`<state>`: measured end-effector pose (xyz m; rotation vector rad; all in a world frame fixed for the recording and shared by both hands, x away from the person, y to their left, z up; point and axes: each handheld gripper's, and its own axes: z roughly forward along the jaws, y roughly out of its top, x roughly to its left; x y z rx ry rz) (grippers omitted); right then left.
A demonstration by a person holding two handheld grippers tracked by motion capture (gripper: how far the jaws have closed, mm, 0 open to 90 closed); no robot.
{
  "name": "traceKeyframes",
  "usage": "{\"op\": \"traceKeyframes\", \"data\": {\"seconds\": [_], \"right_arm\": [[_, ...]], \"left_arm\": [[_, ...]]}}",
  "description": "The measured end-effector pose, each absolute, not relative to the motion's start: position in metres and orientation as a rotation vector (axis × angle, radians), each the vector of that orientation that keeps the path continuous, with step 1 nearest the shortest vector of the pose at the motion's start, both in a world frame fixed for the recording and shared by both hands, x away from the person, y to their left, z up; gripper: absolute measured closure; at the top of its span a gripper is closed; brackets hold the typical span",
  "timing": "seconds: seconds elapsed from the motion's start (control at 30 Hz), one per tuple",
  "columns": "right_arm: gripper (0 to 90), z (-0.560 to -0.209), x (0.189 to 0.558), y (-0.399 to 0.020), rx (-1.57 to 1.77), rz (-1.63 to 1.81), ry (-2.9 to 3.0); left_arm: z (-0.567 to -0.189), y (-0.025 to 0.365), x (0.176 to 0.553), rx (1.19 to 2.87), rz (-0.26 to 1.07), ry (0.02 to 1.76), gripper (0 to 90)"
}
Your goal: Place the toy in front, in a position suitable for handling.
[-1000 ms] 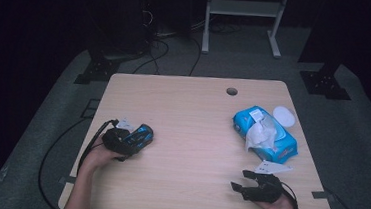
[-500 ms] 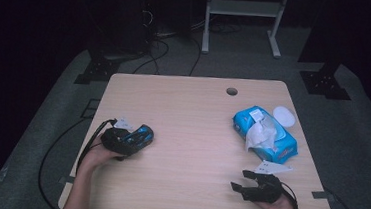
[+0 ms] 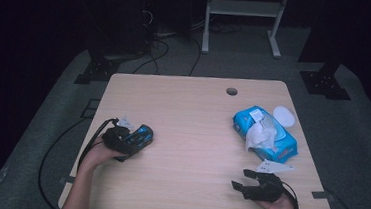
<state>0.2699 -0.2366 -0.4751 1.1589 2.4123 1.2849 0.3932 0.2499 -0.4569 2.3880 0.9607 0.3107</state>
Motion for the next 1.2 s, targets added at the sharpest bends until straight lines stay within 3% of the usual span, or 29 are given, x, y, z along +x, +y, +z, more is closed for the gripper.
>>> {"op": "traceKeyframes", "data": {"seconds": [0.37,0.57,1.2], "right_arm": [[30.5,-0.472,0.268,-0.237,1.133,1.3,2.414],[30.5,-0.472,0.268,-0.238,1.133,1.303,2.413],[30.5,-0.471,0.268,-0.239,1.126,1.304,2.409]], "left_arm": [[-0.449,0.236,0.403,2.621,0.286,0.938,20.4],[-0.449,0.237,0.408,2.618,0.201,0.965,23.2],[-0.446,0.23,0.413,2.663,0.189,0.97,25.9]]}}
